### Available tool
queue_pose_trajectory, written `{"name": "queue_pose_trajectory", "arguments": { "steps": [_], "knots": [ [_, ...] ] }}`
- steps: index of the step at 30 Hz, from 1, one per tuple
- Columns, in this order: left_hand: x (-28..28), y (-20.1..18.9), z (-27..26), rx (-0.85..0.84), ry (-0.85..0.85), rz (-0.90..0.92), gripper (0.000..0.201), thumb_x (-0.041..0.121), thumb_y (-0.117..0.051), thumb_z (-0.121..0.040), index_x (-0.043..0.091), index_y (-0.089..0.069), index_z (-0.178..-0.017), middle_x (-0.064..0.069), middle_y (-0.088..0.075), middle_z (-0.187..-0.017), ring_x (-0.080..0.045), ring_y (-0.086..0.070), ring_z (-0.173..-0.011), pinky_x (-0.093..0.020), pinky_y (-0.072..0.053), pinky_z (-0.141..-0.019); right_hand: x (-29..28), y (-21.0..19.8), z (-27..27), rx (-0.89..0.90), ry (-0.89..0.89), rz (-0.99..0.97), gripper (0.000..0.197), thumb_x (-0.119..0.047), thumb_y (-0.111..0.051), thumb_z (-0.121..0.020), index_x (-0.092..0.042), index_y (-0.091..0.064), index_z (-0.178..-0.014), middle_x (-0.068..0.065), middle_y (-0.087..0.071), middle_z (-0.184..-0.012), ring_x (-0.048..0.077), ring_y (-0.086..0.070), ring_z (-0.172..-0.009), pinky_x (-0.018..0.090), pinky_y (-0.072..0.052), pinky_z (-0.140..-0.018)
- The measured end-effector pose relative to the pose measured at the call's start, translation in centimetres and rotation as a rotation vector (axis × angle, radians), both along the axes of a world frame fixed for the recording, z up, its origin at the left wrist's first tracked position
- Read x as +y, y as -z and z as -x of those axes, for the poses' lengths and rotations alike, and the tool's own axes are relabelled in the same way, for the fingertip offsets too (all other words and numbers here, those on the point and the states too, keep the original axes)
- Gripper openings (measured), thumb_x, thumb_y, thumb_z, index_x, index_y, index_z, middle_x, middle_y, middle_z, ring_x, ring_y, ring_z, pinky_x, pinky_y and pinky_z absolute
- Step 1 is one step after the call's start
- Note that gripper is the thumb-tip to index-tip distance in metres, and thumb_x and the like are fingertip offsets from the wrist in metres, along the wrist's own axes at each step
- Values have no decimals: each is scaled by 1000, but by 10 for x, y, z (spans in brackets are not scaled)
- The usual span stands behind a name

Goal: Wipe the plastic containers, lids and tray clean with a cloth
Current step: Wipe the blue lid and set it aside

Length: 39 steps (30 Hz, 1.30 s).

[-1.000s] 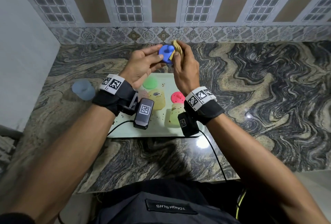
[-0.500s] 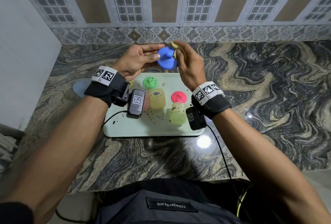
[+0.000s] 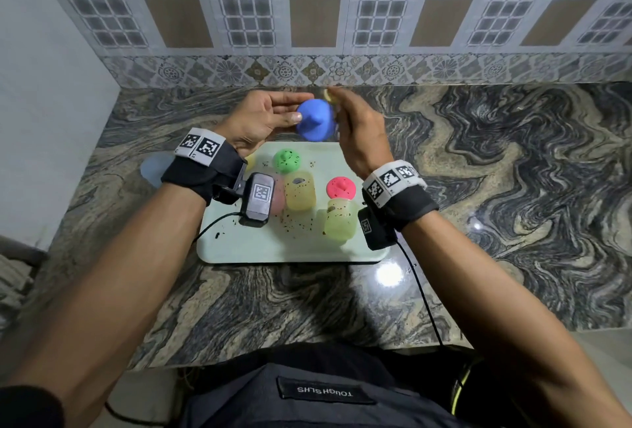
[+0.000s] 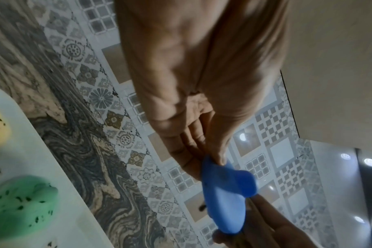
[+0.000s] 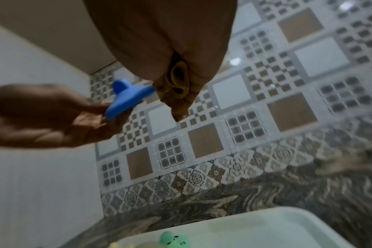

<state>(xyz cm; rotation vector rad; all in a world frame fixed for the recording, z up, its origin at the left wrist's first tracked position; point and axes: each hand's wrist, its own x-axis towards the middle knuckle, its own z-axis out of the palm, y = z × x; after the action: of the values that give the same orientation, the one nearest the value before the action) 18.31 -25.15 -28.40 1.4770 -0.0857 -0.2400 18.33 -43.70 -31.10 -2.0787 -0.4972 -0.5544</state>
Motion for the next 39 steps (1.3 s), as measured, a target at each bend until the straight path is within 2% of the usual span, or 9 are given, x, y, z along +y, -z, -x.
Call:
{"name": "queue_pose_trajectory", "arguments": {
  "steps": [2, 6, 9, 12, 15, 19, 23, 29, 39],
  "knots": [
    [4, 2, 0, 2, -9, -6, 39, -13, -54, -88, -1, -56, -125, 2, -75, -93, -11, -70, -88, -23, -58, -79, -7, -1, -4, 12, 98, -96, 32, 2, -45, -96, 3, -61, -124, 17, -67, -116, 18, -62, -95, 19, -48, -89],
    [4, 1, 0, -11, -2, 6, 40, -14, -52, -88, -2, -54, -126, 2, -75, -94, -11, -70, -89, -23, -58, -78, 2, 3, 11, -148, 1, 0, 31, -4, -44, -100, 3, -58, -127, 18, -60, -130, 28, -59, -120, 31, -46, -104],
    [4, -2, -1, -28, 23, -49, 41, -13, -53, -87, -3, -53, -127, 4, -75, -94, -9, -69, -89, -21, -57, -78, 2, 6, 4, -96, -32, 62, 31, -7, -44, -100, 1, -60, -126, 17, -62, -129, 28, -61, -117, 36, -48, -101],
    [8, 0, 0, -35, 19, -78, 42, -11, -55, -88, -4, -52, -130, 7, -75, -94, -7, -69, -90, -19, -56, -76, -8, 0, -2, -32, 67, -69, 31, -8, -45, -100, 1, -60, -125, 16, -68, -116, 21, -64, -98, 23, -48, -90],
    [6, -5, -2, -9, 7, 47, 31, -9, -53, -90, 1, -58, -119, 2, -75, -93, -10, -71, -88, -23, -58, -77, -3, -5, 9, 12, -9, -67, 33, -11, -48, -100, -4, -57, -131, 11, -67, -124, 12, -62, -108, 17, -45, -95],
    [-12, -9, -5, 13, -173, 199, 13, -2, -54, -93, 3, -62, -102, -2, -74, -87, -10, -70, -81, -21, -57, -73, 11, -6, 19, 76, 24, -182, 37, -16, -51, -99, -6, -56, -134, 8, -65, -129, 15, -62, -117, 20, -46, -102],
    [-34, -6, -1, 20, -347, 230, 11, 7, -59, -94, 1, -65, -101, -4, -74, -85, -13, -71, -76, -28, -60, -73, 16, -9, 16, 115, 155, -223, 35, -21, -51, -100, -10, -59, -132, 7, -72, -115, 15, -69, -96, 24, -51, -90],
    [-41, -5, 8, 2, -219, 164, 41, -12, -50, -92, 1, -52, -131, -5, -70, -99, -15, -70, -85, -34, -55, -91, 7, -9, 9, 98, 102, -222, 34, -12, -54, -97, -6, -61, -129, 7, -71, -116, 10, -67, -101, 3, -43, -88],
    [4, -24, -5, -45, 71, 5, 48, -16, -49, -87, -3, -46, -134, 3, -75, -95, -10, -70, -93, -22, -57, -80, 2, -21, 10, 58, -74, -109, 34, -9, -54, -96, -10, -62, -129, 6, -68, -123, 8, -63, -108, 13, -47, -96]
  ]
}}
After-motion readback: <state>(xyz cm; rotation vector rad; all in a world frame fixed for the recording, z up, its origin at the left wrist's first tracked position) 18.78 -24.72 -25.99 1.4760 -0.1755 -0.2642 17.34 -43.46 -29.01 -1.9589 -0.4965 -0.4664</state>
